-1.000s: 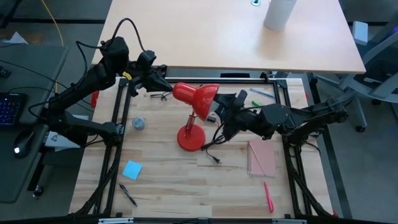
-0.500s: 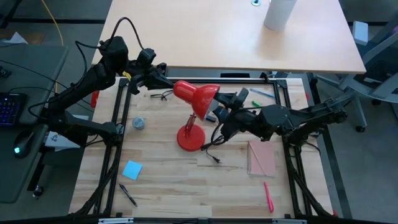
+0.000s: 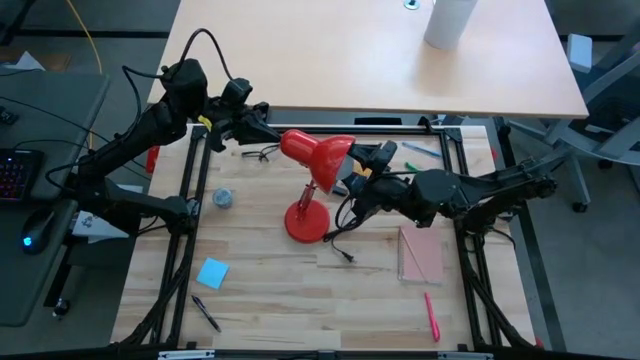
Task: Screw lightbulb
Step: Remove the lightbulb into the lamp
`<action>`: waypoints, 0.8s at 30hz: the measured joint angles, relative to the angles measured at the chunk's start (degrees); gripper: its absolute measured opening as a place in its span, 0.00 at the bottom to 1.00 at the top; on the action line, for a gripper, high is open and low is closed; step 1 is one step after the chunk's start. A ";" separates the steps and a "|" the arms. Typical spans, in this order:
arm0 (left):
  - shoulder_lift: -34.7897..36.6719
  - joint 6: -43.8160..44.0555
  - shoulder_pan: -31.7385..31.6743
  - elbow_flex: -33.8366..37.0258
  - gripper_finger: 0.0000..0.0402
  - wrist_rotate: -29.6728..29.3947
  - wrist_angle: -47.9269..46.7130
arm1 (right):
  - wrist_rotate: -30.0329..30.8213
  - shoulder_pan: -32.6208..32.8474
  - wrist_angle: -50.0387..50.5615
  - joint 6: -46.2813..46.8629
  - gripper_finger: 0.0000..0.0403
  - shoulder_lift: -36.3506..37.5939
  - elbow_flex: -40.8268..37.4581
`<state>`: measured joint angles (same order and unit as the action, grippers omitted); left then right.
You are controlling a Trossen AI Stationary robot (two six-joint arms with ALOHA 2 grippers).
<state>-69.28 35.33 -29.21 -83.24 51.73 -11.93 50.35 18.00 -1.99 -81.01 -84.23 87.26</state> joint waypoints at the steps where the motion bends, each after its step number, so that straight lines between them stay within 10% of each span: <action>1: 0.00 0.00 0.00 0.00 0.00 0.02 -0.02 | 0.23 0.11 -0.04 -0.02 0.89 0.01 0.00; 15: 0.02 -1.46 -1.49 0.00 0.00 0.45 3.29 | 12.44 5.54 -0.36 4.30 0.92 2.60 0.00; 24: 0.13 -3.49 -3.77 0.00 0.00 8.43 4.77 | 21.22 10.97 -0.36 35.55 0.92 4.09 0.02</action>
<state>-69.15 31.84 -32.98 -83.24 60.15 -7.15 71.57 28.96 -2.35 -45.46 -80.14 87.29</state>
